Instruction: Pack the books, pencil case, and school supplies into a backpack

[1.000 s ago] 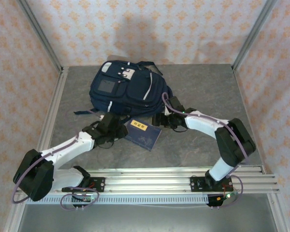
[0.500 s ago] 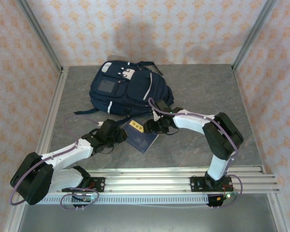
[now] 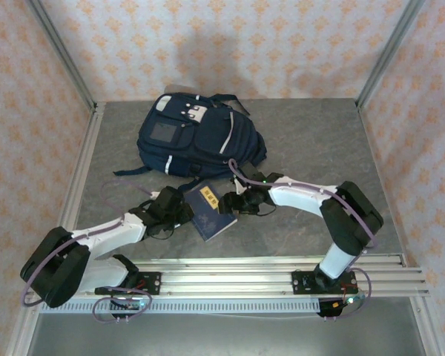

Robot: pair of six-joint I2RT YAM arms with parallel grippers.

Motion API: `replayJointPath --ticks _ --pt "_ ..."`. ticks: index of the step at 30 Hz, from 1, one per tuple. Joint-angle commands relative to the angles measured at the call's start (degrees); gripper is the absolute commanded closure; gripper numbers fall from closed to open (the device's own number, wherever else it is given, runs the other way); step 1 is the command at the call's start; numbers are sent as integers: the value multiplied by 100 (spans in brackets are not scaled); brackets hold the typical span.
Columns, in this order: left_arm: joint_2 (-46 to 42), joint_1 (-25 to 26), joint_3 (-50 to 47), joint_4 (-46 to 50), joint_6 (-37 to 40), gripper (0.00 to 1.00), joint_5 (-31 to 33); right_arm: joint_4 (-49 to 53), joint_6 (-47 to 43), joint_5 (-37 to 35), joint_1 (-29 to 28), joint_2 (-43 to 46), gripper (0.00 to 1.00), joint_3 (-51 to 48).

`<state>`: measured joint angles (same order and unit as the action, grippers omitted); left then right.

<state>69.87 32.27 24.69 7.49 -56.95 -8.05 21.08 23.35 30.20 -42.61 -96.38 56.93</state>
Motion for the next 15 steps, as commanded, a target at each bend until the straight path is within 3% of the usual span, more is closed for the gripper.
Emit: replayJointPath --ticks 1,8,15 --pt "179 39 -51 -269 -21 56 105 240 -75 -225 -6 -425 30 471" --pt "494 34 9 -680 -20 57 -160 -234 113 847 -28 -813 38 483" --pt "897 36 71 -1018 -13 58 -456 -672 546 1374 -97 -904 39 343"
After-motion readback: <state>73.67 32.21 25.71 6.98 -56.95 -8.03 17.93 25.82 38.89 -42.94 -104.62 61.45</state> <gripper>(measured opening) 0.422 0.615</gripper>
